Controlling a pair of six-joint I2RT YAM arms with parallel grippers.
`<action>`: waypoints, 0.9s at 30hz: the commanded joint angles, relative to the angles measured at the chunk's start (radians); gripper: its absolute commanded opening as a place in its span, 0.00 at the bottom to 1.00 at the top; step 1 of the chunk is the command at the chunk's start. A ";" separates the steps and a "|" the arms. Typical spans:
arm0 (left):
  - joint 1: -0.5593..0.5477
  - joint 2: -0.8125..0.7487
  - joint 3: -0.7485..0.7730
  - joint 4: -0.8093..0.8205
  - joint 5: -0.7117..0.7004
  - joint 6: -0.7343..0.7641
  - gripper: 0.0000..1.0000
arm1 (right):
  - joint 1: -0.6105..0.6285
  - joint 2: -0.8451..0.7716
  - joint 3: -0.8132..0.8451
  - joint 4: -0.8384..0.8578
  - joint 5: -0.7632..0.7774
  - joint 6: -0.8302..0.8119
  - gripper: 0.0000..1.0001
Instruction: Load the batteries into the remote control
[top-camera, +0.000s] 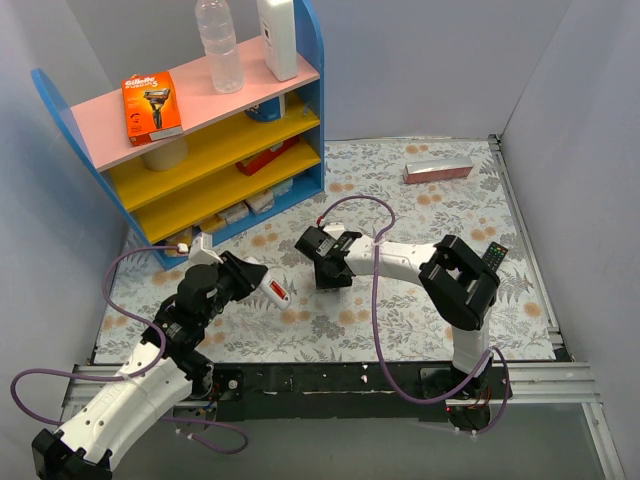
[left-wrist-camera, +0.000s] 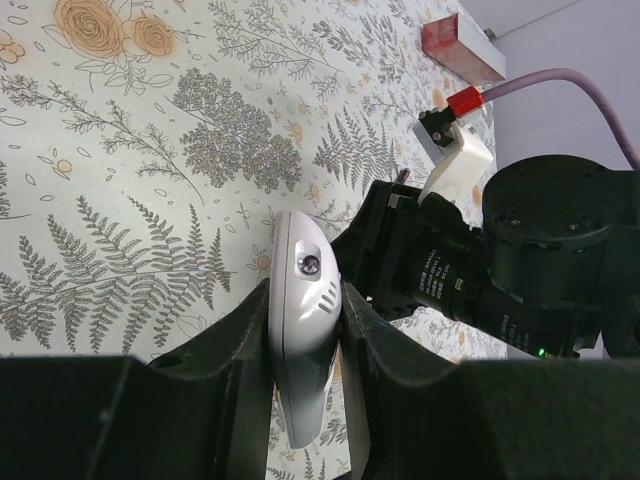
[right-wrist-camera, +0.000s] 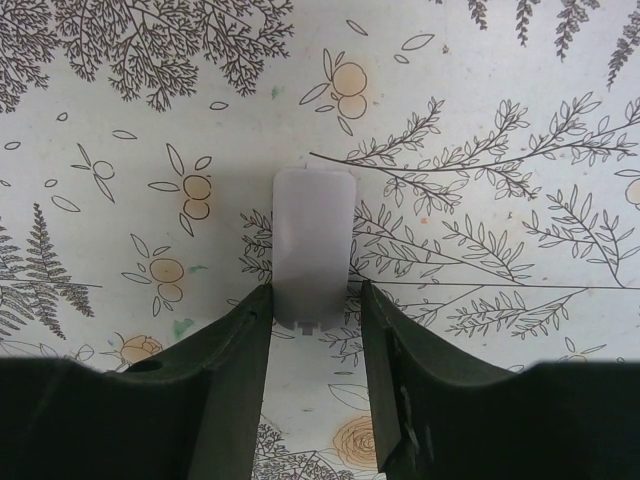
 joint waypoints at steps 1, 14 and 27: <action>-0.004 0.006 0.032 0.055 0.014 0.008 0.00 | 0.004 -0.006 -0.031 -0.055 0.028 0.010 0.48; -0.004 0.022 -0.003 0.118 0.065 0.022 0.00 | 0.004 -0.015 -0.036 -0.045 0.006 -0.051 0.31; -0.005 0.090 -0.095 0.422 0.208 0.031 0.00 | 0.010 -0.211 -0.106 -0.032 -0.010 -0.221 0.18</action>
